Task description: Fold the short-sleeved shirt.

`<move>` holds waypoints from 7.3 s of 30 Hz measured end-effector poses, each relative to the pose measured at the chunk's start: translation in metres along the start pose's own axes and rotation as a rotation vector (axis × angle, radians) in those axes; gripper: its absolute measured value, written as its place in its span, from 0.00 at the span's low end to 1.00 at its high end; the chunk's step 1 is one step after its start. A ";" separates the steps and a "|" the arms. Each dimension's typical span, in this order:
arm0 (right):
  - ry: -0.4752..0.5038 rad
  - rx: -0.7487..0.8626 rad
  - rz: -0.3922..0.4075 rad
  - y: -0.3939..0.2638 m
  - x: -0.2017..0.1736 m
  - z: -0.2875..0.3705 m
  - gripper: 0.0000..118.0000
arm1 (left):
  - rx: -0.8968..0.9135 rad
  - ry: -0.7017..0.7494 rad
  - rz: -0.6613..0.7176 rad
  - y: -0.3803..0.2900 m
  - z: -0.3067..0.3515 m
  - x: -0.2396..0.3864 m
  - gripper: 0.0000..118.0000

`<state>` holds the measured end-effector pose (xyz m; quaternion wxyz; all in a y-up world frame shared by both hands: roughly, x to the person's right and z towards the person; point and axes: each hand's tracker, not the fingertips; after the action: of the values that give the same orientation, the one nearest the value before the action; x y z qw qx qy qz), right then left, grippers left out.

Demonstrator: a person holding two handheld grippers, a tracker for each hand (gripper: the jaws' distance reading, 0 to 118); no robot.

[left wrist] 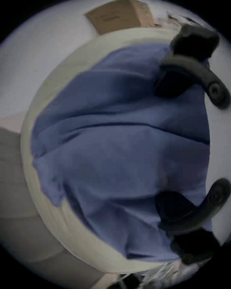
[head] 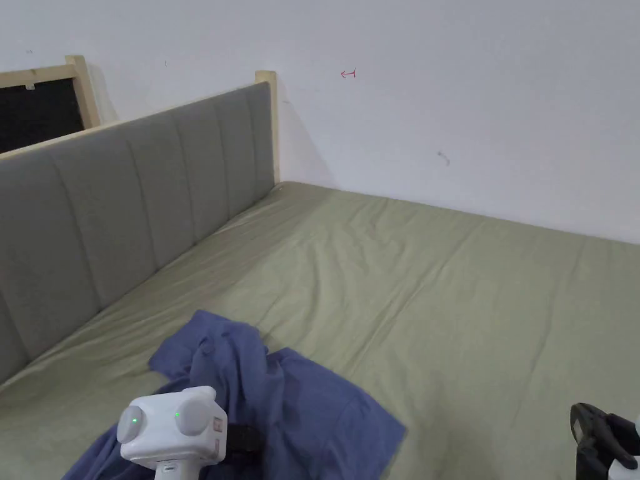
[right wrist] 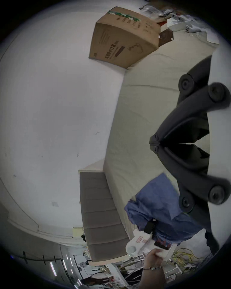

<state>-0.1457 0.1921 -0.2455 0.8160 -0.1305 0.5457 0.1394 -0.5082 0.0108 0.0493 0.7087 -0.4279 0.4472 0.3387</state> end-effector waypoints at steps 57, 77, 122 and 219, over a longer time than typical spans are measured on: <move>-0.395 0.100 -0.413 -0.018 0.186 0.176 0.00 | -0.249 -0.780 -0.327 -0.067 0.153 0.453 0.51; -0.442 0.199 -0.475 -0.031 0.191 0.176 0.00 | 0.762 -0.664 -0.213 -0.072 0.297 0.245 0.15; -0.302 -0.845 -0.551 -0.200 0.300 0.045 0.63 | 0.219 -0.395 -0.368 -0.111 0.201 0.202 0.02; -0.240 -0.704 -0.898 -0.230 0.297 0.162 0.50 | -0.046 -0.478 -0.035 -0.124 0.121 0.101 0.25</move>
<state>0.1860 0.0629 -0.4467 0.7588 -0.5956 0.2617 -0.0334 -0.3225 0.0806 0.0220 0.7904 -0.3590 0.2512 0.4281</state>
